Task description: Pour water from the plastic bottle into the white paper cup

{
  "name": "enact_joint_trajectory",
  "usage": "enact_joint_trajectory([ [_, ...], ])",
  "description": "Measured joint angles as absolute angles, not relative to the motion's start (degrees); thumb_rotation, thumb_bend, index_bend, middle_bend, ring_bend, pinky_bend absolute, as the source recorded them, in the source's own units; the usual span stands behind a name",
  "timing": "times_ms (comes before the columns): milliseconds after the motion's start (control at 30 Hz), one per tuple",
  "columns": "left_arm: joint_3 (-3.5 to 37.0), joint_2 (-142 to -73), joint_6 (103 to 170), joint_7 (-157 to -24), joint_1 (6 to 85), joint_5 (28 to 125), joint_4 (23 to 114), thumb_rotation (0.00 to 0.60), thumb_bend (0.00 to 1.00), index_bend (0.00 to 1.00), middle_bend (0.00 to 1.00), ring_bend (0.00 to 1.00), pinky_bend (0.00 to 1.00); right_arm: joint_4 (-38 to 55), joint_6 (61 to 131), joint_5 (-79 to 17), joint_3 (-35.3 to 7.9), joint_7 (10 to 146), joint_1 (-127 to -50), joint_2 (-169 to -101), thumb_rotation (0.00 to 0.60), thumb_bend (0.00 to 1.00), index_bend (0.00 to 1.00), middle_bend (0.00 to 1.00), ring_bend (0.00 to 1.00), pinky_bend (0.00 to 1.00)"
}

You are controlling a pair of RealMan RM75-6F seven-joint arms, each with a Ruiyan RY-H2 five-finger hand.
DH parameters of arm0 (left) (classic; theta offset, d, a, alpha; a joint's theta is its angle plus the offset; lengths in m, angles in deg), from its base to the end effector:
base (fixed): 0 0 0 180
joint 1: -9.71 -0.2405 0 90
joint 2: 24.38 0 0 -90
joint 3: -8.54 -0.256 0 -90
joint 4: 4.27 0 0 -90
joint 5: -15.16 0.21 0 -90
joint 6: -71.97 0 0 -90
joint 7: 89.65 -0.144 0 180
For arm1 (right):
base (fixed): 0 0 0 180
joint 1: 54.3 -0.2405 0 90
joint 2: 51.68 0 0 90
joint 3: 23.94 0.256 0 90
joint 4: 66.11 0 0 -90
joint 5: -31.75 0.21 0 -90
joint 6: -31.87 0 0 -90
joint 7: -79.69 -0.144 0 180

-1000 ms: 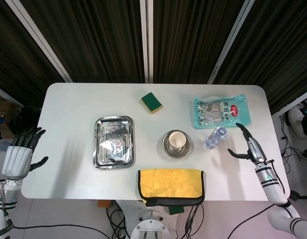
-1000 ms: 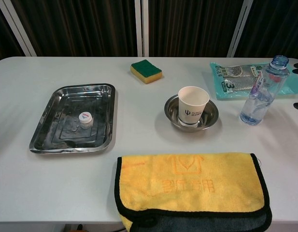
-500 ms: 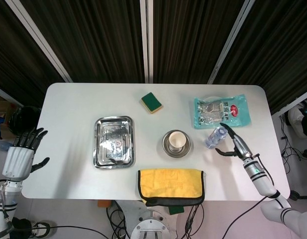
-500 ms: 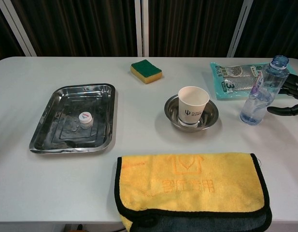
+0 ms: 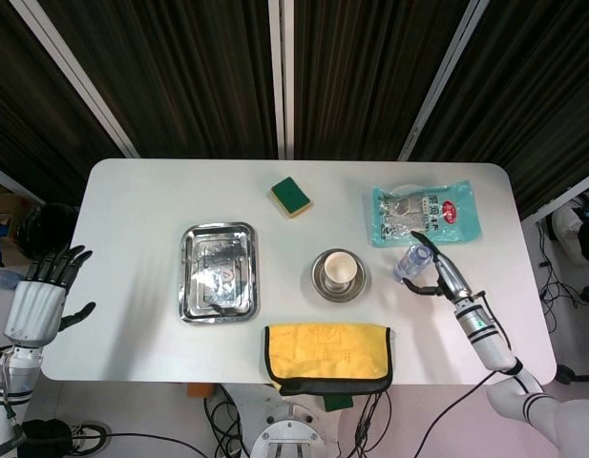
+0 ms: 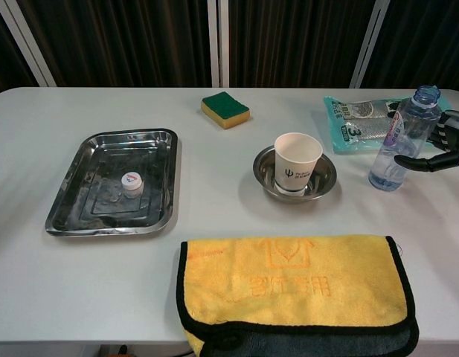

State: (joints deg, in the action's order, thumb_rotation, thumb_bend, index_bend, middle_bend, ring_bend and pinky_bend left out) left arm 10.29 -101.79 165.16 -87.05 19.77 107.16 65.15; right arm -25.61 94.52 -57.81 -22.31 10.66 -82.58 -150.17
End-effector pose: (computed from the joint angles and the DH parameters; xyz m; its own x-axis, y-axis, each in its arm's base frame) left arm -0.3236 0.2092 0.1289 0.4834 -0.1700 0.8587 0.8421 -0.1778 -0.5092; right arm -0.3207 -0.3235 -0.0014 -0.3761 -0.3512 0.8575 -0.9142 -0.0105 -0.4052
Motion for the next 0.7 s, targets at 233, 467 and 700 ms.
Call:
enact_joint_trajectory([
  [233,10.5,-101.8,164.6,-87.1,19.8,107.2,65.4,0.600,0.09,0.17,0.17,0.11,0.16,-26.6,95.1,-56.8,-21.9,10.3,-82.2,-151.1,0.600,0.33,0.29,0.00,0.00,0.00],
  [467,10.6,-101.7,164.2,-87.4,19.8,107.1,65.9,0.600,0.09,0.17,0.17,0.11,0.16,-27.2,95.0,-56.2,-21.6,9.1,-82.2,-151.4,0.600,0.36,0.39,0.10,0.00,0.00],
  [700,10.8,-101.5,163.9,-87.7,19.8,107.1,66.2,0.600,0.09,0.17,0.17,0.11,0.16,-27.9,95.7,-55.9,-21.4,7.9,-81.9,-151.8,0.600,0.48,0.51,0.32,0.14,0.22],
])
